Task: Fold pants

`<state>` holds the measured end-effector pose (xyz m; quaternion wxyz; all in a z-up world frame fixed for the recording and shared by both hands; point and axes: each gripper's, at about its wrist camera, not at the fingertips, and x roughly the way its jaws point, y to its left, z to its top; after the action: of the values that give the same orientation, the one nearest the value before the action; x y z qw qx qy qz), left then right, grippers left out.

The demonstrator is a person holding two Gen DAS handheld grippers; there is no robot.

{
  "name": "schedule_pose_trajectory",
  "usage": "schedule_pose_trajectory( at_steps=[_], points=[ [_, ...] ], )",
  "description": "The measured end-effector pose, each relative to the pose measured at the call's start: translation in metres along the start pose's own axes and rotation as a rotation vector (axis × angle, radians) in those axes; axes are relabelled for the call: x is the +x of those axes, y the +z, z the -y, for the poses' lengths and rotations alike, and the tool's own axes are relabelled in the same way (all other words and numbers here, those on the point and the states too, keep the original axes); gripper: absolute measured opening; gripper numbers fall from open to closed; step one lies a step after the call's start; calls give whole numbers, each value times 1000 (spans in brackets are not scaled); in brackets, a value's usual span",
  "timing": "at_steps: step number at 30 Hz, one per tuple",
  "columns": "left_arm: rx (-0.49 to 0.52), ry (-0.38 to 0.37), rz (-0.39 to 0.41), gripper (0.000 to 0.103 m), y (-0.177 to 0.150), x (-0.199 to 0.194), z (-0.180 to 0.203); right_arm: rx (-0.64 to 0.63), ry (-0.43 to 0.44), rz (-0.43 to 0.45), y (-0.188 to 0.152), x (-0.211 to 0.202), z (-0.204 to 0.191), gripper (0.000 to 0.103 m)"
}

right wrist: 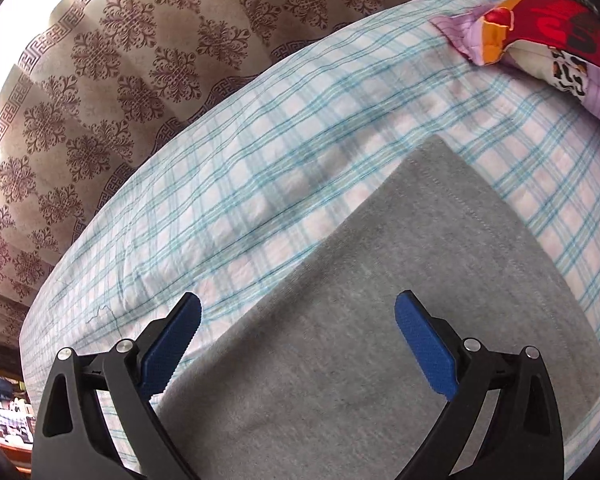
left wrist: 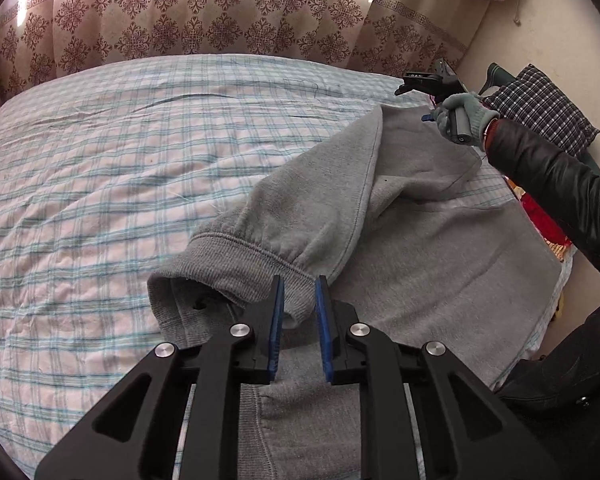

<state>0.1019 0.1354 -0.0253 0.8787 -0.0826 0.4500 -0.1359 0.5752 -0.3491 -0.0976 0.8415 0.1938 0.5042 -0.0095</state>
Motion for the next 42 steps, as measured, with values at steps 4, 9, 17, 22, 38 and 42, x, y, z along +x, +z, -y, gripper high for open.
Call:
schedule_pose_trajectory(
  at_steps=[4, 9, 17, 22, 38, 42],
  points=[
    [-43, -26, -19, 56, -2, 5, 4, -18, 17, -26, -18, 9, -7, 97],
    [-140, -148, -93, 61, -9, 24, 15, -32, 33, -24, -31, 5, -6, 97],
    [-368, -276, -148, 61, -13, 78, 34, -28, 69, -13, -42, -15, 3, 97],
    [-338, -121, -158, 62, -2, 98, 47, -40, 94, -11, -48, -26, 10, 97],
    [339, 392, -16, 76, 16, 98, 118, -25, 112, -19, -68, -37, 41, 97],
    [473, 450, -42, 79, 15, 122, 118, -22, 118, -20, -69, -39, 42, 97]
  ],
)
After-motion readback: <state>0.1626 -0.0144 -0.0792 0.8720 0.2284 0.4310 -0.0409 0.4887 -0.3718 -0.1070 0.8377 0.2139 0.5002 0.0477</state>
